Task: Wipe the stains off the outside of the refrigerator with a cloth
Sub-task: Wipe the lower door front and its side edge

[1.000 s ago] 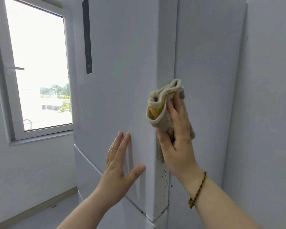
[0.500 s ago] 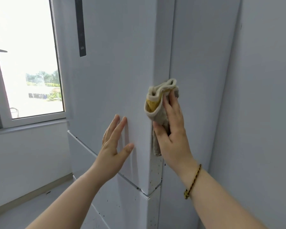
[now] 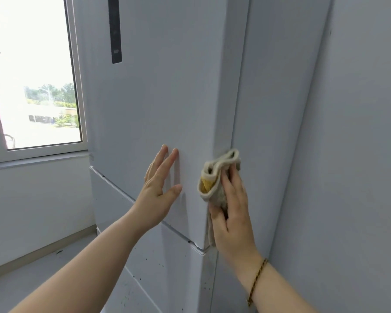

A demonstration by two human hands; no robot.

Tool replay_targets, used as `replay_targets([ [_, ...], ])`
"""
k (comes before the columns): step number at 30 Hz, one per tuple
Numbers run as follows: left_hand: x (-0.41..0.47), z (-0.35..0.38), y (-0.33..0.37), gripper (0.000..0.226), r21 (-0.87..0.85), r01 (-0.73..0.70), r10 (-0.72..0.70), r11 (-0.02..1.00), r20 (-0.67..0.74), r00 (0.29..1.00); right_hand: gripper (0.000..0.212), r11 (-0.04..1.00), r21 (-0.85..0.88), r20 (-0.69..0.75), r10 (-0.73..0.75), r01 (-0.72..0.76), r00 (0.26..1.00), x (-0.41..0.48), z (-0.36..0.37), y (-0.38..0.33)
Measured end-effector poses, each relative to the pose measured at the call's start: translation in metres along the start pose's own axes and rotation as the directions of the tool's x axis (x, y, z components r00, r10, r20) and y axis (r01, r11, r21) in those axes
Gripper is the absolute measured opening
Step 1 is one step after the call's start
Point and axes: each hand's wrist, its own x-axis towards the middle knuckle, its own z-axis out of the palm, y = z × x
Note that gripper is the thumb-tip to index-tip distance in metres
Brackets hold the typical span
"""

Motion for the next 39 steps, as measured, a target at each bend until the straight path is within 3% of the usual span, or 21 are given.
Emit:
replay_targets([
  [3, -0.001, -0.003, -0.002, 0.075, -0.041, 0.000, 0.000, 0.999, 0.001, 1.000, 0.057, 0.999, -0.019, -0.028, -0.049, 0.048, 0.998, 0.013, 0.005, -0.007],
  [7, -0.004, -0.007, 0.000, 0.087, -0.049, 0.026, -0.026, 0.998, -0.002, 1.000, 0.068, 0.985, -0.148, -0.031, -0.092, 0.087, 0.995, -0.040, 0.025, 0.014],
  [10, -0.005, -0.006, -0.001, 0.088, -0.047, 0.028, -0.028, 0.999, 0.004, 1.000, 0.055, 0.983, -0.180, -0.001, -0.040, 0.039, 0.999, -0.090, 0.031, 0.034],
  [14, -0.003, -0.004, -0.001, 0.087, -0.056, 0.024, -0.023, 0.998, 0.003, 1.000, 0.054, 0.985, -0.167, 0.028, 0.054, -0.049, 0.998, -0.109, 0.032, 0.037],
  [18, -0.001, -0.007, -0.001, 0.084, -0.070, 0.021, -0.021, 0.997, 0.004, 1.000, 0.062, 0.985, -0.172, -0.033, -0.034, 0.028, 0.999, -0.058, 0.028, 0.018],
  [20, 0.000, -0.010, -0.002, 0.078, -0.062, -0.002, 0.002, 0.998, -0.004, 1.000, 0.058, 0.962, -0.239, -0.092, -0.160, 0.134, 0.983, -0.012, 0.022, 0.006],
  [24, -0.001, -0.017, -0.010, 0.072, -0.046, 0.010, -0.012, 0.999, -0.051, 0.999, 0.060, 0.910, -0.384, -0.165, -0.236, 0.158, 0.958, 0.045, 0.012, -0.009],
  [27, -0.004, -0.022, -0.023, 0.070, -0.035, 0.104, -0.108, 0.994, -0.121, 0.987, 0.062, 0.762, -0.607, -0.072, -0.335, 0.226, 0.939, 0.025, 0.020, -0.004],
  [30, -0.003, -0.028, -0.043, 0.066, -0.035, 0.255, -0.258, 0.966, -0.137, 0.956, 0.054, 0.377, -0.787, 0.330, -0.411, 0.488, 0.850, -0.004, 0.021, 0.001],
  [32, 0.002, -0.028, -0.052, 0.060, -0.007, 0.301, -0.300, 0.954, -0.083, 0.950, 0.051, 0.257, -0.767, 0.473, -0.392, 0.588, 0.789, 0.013, 0.014, -0.009],
  [34, 0.004, -0.029, -0.057, 0.057, -0.032, 0.313, -0.314, 0.949, -0.044, 0.948, 0.049, 0.222, -0.781, 0.477, -0.390, 0.584, 0.787, 0.051, 0.009, -0.029],
  [39, 0.006, -0.030, -0.067, 0.053, -0.093, 0.273, -0.277, 0.958, -0.039, 0.960, 0.058, 0.165, -0.931, 0.272, -0.284, 0.327, 0.919, 0.122, 0.024, -0.061],
])
